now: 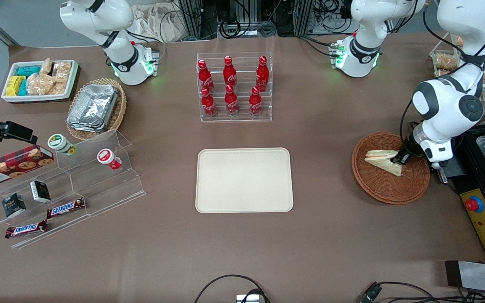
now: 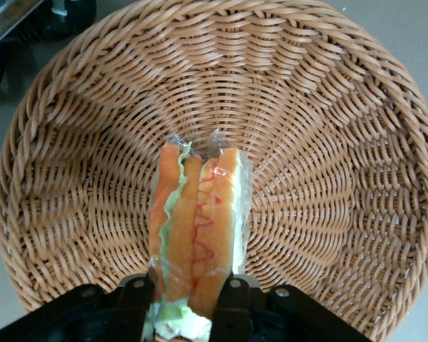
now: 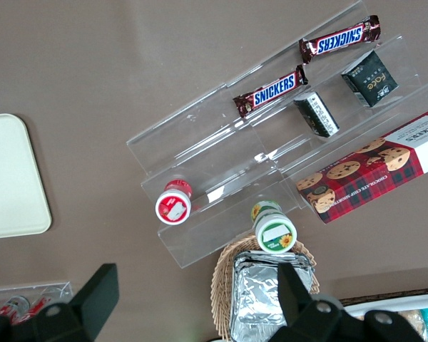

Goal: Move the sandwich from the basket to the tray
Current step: 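Close the left gripper on the sandwich, then lift the sandwich up out of the basket with the left gripper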

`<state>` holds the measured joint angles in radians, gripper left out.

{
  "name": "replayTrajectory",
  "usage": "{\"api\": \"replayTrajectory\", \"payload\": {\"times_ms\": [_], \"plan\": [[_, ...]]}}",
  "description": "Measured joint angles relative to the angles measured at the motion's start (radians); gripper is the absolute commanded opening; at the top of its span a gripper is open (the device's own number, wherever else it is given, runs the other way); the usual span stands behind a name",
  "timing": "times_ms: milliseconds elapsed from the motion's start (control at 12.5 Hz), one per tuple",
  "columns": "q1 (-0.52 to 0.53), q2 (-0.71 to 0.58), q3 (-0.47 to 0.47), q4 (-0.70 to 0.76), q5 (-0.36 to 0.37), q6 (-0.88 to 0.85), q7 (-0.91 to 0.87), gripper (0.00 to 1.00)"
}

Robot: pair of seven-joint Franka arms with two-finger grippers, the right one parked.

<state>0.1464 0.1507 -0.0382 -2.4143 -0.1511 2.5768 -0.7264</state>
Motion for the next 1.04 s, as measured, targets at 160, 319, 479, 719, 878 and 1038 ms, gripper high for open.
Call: {"api": "replayTrajectory", "payload": {"times_ms": [160, 319, 479, 719, 878, 1038], "plan": [[-0.006, -0.001, -0.001, 0.0, 0.0, 0.0, 0.008, 0.0], [-0.027, -0.01, -0.002, 0.005, 0.002, -0.001, 0.02, 0.0], [-0.038, -0.043, -0.003, 0.015, 0.002, -0.038, 0.078, 0.0], [-0.036, -0.128, -0.002, 0.044, 0.003, -0.166, 0.186, 0.0], [-0.036, -0.172, -0.001, 0.061, 0.003, -0.232, 0.274, 0.0], [-0.035, -0.207, 0.0, 0.078, 0.003, -0.288, 0.366, 0.0]]}}
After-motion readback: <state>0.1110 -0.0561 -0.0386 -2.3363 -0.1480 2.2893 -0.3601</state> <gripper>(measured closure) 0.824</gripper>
